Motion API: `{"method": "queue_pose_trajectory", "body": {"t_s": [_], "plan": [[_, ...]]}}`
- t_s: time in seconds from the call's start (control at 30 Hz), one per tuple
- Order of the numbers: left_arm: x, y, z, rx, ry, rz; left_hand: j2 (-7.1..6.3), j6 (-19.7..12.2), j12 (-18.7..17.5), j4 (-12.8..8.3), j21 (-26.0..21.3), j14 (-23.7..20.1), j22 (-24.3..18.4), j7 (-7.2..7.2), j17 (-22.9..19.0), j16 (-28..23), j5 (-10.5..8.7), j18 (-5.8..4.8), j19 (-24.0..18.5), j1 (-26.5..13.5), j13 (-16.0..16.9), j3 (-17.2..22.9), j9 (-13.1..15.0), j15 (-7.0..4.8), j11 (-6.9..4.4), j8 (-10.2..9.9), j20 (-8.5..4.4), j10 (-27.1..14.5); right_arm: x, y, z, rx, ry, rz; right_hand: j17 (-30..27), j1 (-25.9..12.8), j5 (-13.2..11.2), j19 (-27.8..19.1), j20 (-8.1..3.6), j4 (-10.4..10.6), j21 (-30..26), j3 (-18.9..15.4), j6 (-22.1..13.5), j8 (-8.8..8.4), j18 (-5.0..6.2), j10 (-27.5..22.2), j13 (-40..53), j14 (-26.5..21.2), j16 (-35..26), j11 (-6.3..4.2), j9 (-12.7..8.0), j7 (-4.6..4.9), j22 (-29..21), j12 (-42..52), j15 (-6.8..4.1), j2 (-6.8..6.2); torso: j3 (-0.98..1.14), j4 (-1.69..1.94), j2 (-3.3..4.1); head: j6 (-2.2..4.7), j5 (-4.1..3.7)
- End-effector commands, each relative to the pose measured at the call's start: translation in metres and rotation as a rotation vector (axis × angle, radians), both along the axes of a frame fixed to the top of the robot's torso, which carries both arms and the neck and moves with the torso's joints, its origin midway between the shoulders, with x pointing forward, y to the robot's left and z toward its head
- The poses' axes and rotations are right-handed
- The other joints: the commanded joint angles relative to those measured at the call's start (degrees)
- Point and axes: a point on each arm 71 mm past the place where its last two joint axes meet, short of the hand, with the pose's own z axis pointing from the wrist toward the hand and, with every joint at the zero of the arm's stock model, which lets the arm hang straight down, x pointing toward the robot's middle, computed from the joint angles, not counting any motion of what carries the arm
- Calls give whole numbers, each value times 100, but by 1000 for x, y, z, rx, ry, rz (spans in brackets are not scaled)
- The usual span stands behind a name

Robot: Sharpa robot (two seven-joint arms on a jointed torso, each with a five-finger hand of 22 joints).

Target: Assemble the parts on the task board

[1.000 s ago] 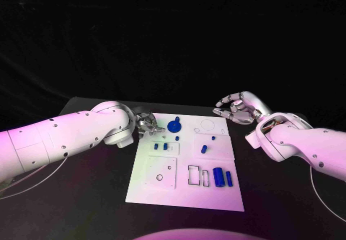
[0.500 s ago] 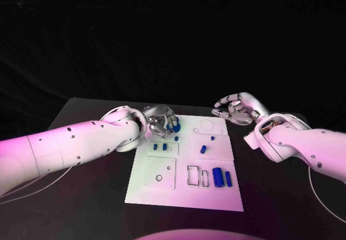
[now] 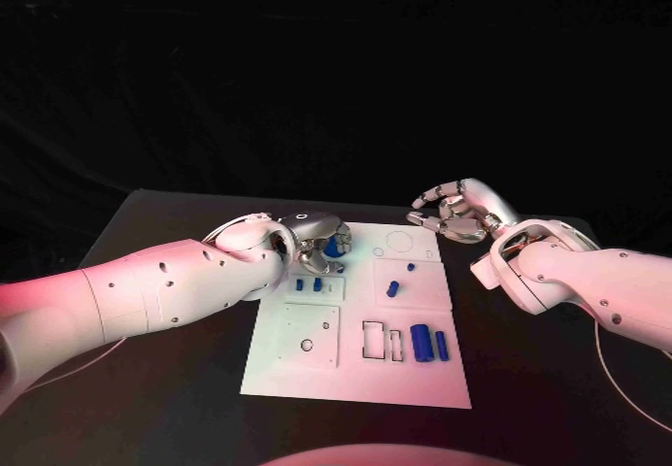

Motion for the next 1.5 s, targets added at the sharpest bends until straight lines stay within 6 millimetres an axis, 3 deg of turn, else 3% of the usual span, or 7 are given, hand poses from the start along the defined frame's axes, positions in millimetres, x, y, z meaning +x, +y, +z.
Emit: {"method": "queue_pose_trajectory", "body": {"t_s": [0.03,0.8,1.5], "plan": [[-1,-4,-5,92,-6,-40,-2,35,-29,-43,38,41,46,-1,5,34,-21,21,39,-2,-32,-9,-23,-14,5,-30,4,40,-1,2,0,-5,-5,19,298,44,-6,-2,-39,-8,-20,18,-25,29,47,-22,-5,330,-19,0,7,-8,838,-20,-44,-1,1,5,-3,-5,-7],[6,-15,-15,156,22,-31,141,515,-76,-150,721,418,902,-21,409,497,-97,-120,538,16,-303,202,-226,-98,-98,-176,-54,586,-1,4,0,-4,-4,23,286,45,-7,-9,-40,-7,-32,18,-26,29,50,-34,-20,327,-25,0,7,-8,830,-37,-44,-1,2,12,-9,-35,-40],[7,-19,-23,181,57,-16,296,800,-154,-241,899,498,1104,-47,395,576,-139,-151,628,20,-421,415,-286,-160,-164,-227,-96,899,0,5,0,-4,-3,27,298,46,-1,-4,-41,0,-28,23,-23,34,48,-21,-15,329,-24,-1,8,-9,834,-31,-46,9,5,10,-16,-62,-53]]}}
